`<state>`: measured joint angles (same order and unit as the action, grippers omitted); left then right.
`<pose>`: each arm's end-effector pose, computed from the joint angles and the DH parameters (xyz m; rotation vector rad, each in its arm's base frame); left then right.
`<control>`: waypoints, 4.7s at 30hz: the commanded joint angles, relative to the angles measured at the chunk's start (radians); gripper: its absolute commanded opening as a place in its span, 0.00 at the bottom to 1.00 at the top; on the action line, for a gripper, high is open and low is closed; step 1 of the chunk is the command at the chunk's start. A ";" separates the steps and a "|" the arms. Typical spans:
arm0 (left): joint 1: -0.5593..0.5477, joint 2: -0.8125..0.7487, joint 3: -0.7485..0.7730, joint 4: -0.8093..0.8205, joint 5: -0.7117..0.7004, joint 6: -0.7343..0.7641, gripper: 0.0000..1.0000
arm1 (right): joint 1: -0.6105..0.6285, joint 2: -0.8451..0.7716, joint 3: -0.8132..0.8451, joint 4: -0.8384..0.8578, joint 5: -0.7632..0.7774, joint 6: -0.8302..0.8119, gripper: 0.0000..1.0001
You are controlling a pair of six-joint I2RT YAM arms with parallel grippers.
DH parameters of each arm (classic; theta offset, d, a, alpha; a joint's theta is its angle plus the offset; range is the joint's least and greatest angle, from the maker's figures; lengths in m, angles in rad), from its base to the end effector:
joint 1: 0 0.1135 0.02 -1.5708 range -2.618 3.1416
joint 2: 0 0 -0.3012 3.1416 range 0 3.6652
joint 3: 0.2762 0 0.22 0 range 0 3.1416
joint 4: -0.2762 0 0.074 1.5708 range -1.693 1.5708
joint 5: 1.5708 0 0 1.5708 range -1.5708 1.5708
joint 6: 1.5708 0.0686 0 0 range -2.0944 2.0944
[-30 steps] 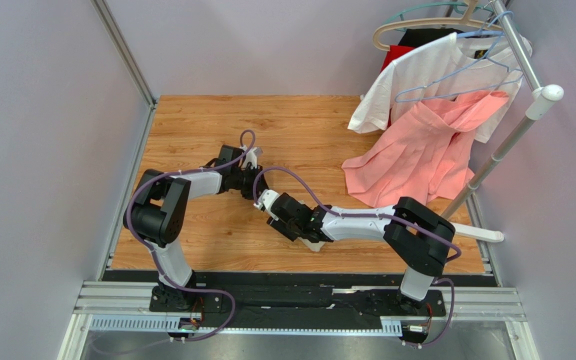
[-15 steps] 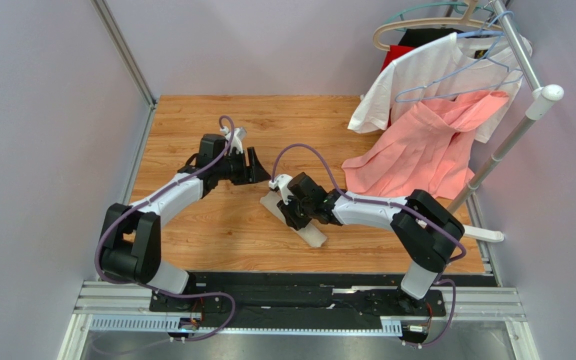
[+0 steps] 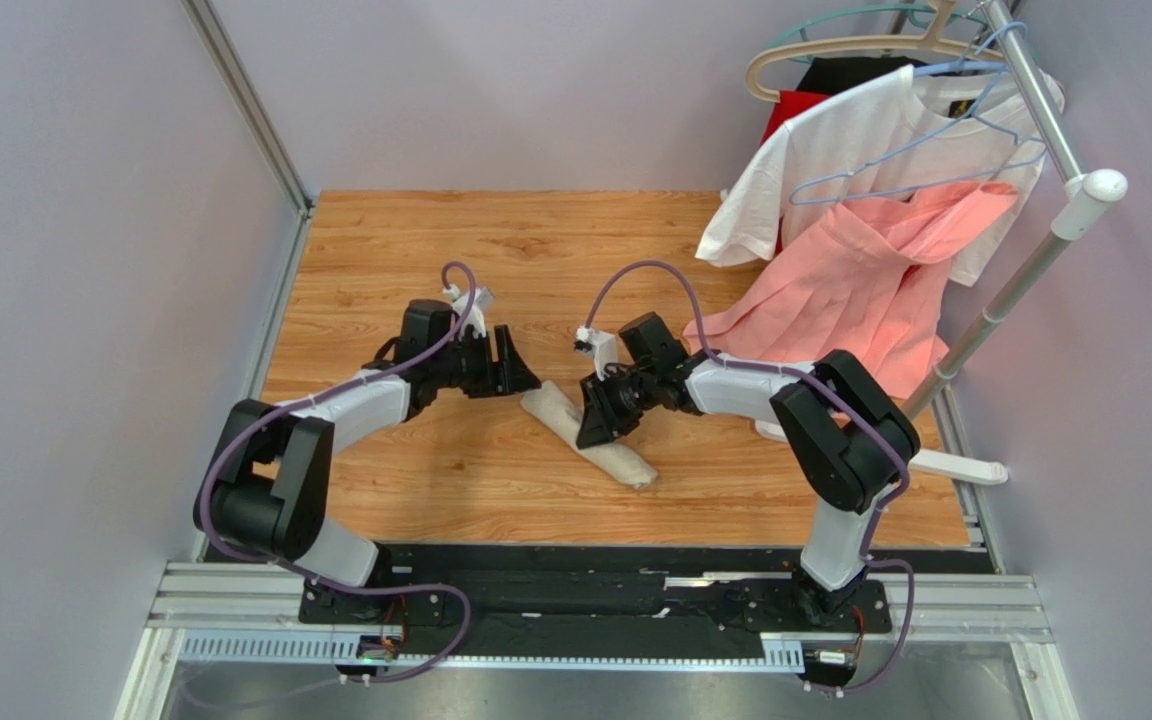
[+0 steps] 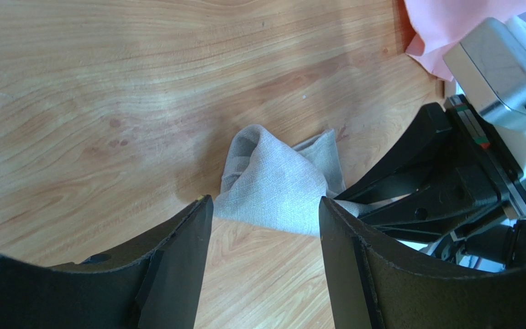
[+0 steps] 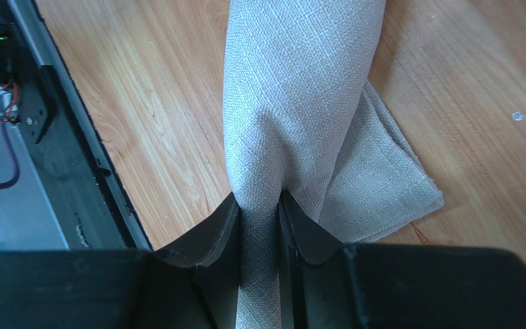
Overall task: Fold the napkin, place the utensils inside, and roll it up
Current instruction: Roll the napkin with the utensil
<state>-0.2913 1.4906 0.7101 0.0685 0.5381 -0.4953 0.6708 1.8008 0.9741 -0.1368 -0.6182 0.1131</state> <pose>0.2668 -0.1167 0.2206 0.0560 2.3704 -1.0119 0.2497 0.2489 0.1850 -0.9688 2.4356 1.0819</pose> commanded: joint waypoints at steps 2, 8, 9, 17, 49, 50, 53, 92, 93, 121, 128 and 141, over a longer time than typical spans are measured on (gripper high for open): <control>0.003 0.031 0.009 0.099 0.019 0.003 0.67 | -0.051 0.061 0.034 0.017 -0.181 0.023 0.24; 0.003 0.085 0.012 0.158 0.068 -0.008 0.67 | -0.082 0.110 0.051 0.026 -0.256 0.026 0.23; 0.003 0.094 0.012 0.171 0.075 -0.011 0.67 | -0.085 0.117 0.052 0.026 -0.262 0.026 0.23; 0.001 0.163 0.014 0.229 0.125 -0.022 0.58 | -0.117 0.144 0.057 0.039 -0.302 0.030 0.23; -0.019 0.275 0.180 -0.027 0.134 -0.003 0.00 | 0.246 -0.253 -0.014 -0.063 0.806 -0.067 0.93; -0.019 0.277 0.181 -0.030 0.134 -0.005 0.00 | 0.272 -0.247 -0.011 -0.063 0.855 -0.075 0.92; -0.019 0.284 0.189 -0.041 0.135 -0.009 0.00 | 0.355 -0.210 -0.005 -0.057 1.001 -0.098 0.88; -0.017 0.255 0.212 -0.075 0.154 -0.020 0.18 | 0.409 -0.017 -0.012 -0.030 1.020 -0.142 0.35; -0.017 0.250 0.212 -0.075 0.146 -0.025 0.33 | 0.400 -0.029 -0.015 -0.030 0.975 -0.138 0.32; 0.034 -0.018 0.060 -0.007 0.045 -0.052 0.70 | -0.034 -0.147 -0.170 0.278 0.132 0.275 0.19; 0.032 0.063 0.017 0.178 0.105 -0.086 0.70 | -0.069 -0.112 -0.183 0.364 0.039 0.344 0.18; 0.020 0.230 0.045 0.333 0.140 -0.080 0.69 | -0.103 -0.043 -0.201 0.437 -0.009 0.387 0.17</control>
<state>-0.2619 1.6894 0.7319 0.3058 0.6518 -0.5812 0.5797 1.7428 0.7853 0.2134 -0.5892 0.4713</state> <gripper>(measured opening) 0.695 0.246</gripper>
